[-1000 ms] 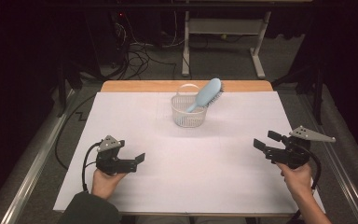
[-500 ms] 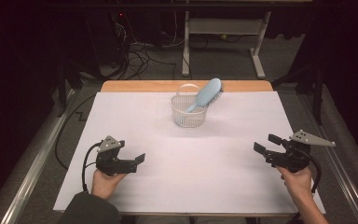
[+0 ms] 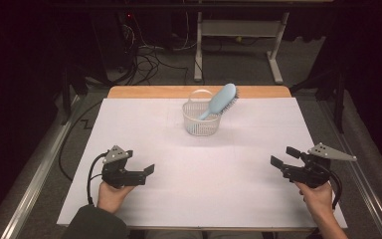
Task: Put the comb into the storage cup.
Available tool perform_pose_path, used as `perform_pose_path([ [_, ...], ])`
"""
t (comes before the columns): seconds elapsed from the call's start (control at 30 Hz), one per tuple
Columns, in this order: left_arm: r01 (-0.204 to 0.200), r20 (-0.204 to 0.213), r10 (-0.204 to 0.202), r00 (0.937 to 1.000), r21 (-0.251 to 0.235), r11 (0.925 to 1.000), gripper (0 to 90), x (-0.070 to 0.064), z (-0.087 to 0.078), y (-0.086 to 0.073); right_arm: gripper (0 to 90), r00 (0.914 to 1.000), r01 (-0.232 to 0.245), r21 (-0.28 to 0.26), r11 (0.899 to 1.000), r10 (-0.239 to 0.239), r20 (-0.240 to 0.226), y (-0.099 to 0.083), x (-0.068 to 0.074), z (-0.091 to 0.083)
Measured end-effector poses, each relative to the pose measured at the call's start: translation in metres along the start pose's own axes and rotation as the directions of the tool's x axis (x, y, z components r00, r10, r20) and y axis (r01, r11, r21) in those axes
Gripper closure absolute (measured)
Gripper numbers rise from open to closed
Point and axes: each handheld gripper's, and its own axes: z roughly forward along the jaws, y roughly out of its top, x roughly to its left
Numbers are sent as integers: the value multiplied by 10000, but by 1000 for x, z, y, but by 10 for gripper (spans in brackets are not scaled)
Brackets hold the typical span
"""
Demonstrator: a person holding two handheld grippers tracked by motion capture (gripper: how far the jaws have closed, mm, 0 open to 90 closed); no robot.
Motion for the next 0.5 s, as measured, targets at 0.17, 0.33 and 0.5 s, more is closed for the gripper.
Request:
perform_pose_path([
  [0.17, -18, -11, 18, 10000, -35, 10000, 16, 0, -1, 0, 226, 10000, 28, -4, 10000, -28, 16, -3, 1, -1],
  [0.33, -7, -24, 7, 10000, -77, 10000, 16, -1, -2, 0, 221, 10000, 26, -13, 10000, -26, 2, -6, 2, -1],
  [0.5, -56, -4, 56, 10000, -107, 9999, 16, -2, -2, -1, 218, 10000, 20, 70, 10000, -20, 19, -11, 2, 0],
])
